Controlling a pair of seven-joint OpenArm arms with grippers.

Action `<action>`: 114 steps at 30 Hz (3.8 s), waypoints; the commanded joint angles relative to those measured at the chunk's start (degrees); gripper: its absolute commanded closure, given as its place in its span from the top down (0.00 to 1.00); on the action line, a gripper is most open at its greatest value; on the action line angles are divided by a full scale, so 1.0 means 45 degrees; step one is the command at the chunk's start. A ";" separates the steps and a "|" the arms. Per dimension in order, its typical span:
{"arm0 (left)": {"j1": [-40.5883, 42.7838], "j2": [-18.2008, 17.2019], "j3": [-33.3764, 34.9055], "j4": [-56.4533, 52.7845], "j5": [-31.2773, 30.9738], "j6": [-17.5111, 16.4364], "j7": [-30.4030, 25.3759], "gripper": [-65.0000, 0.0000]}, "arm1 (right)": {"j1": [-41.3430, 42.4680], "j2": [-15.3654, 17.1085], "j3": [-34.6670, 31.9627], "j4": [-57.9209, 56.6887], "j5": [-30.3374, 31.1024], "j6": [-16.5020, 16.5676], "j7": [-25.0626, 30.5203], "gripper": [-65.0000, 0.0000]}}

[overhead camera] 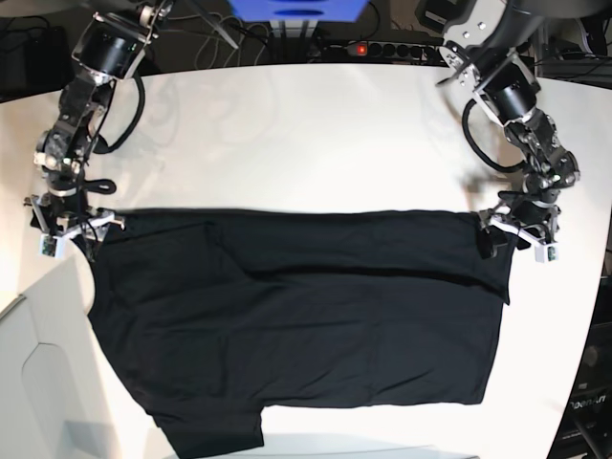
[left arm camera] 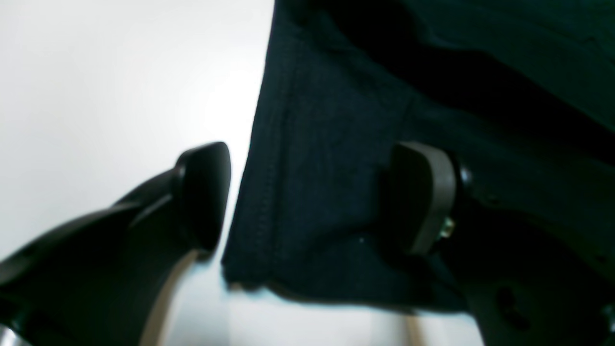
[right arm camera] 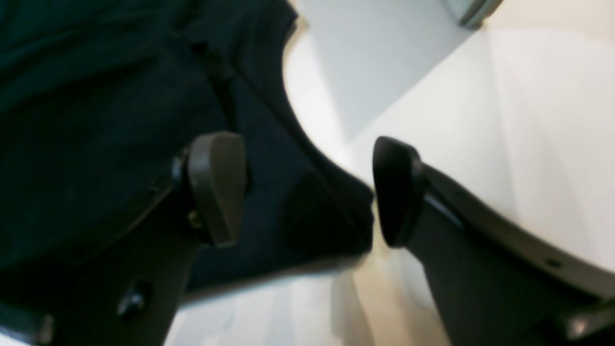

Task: Fold the T-shirt properly
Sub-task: 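Lower the held shoulder edge onto the shirt body, then drag the shirt back toward the robot and release both grippers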

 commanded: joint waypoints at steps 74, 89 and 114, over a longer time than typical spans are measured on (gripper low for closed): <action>0.3552 0.0725 -0.2526 0.5430 0.0195 0.0021 0.4281 0.00 | -0.2609 0.0913 0.0049 0.2287 0.0197 0.0030 -0.2459 0.00; 0.5134 0.1194 -0.2565 0.6094 0.0195 0.0021 0.4320 0.00 | -0.4328 0.0659 0.0713 0.3068 0.0197 0.1260 -0.2459 0.00; 0.7283 0.2777 -0.2565 0.9982 0.0195 0.0021 0.4281 0.00 | -0.5950 -0.0728 0.2120 0.3634 0.0138 0.3585 -0.2459 0.00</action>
